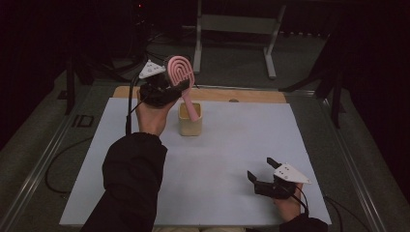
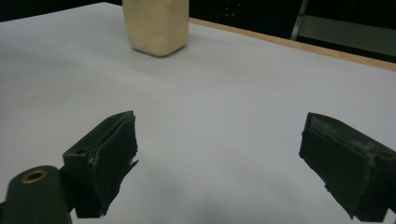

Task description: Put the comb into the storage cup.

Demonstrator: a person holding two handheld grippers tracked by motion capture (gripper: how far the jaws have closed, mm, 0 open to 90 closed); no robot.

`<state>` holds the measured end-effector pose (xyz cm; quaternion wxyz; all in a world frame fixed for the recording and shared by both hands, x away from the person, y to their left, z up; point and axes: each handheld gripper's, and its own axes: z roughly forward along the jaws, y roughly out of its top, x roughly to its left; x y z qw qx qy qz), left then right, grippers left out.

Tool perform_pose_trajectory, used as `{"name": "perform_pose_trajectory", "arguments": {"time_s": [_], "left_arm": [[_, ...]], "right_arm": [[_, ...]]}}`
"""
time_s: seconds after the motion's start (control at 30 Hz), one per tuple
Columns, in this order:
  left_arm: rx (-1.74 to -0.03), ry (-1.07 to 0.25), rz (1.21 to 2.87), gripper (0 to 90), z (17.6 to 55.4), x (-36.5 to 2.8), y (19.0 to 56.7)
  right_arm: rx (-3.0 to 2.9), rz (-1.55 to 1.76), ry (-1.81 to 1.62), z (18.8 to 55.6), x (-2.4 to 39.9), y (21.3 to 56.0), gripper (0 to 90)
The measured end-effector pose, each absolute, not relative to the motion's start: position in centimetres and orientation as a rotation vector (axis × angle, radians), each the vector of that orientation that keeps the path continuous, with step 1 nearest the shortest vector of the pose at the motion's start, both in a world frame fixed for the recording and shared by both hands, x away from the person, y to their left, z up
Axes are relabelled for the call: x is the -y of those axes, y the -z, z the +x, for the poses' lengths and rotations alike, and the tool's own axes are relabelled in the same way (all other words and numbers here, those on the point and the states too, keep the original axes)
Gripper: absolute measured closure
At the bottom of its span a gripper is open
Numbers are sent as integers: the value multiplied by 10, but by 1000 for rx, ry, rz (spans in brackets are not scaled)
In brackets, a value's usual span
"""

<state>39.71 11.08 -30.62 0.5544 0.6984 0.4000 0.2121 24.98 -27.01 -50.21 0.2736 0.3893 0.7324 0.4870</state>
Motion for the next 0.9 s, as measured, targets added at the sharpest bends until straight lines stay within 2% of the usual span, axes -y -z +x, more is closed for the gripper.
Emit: {"name": "perform_pose_trajectory", "arguments": {"time_s": [0.9], "left_arm": [[-976,-566,1632,641,407,-106,307]], "right_arm": [[-1960,1049,-1321,250,271,502,110]]}}
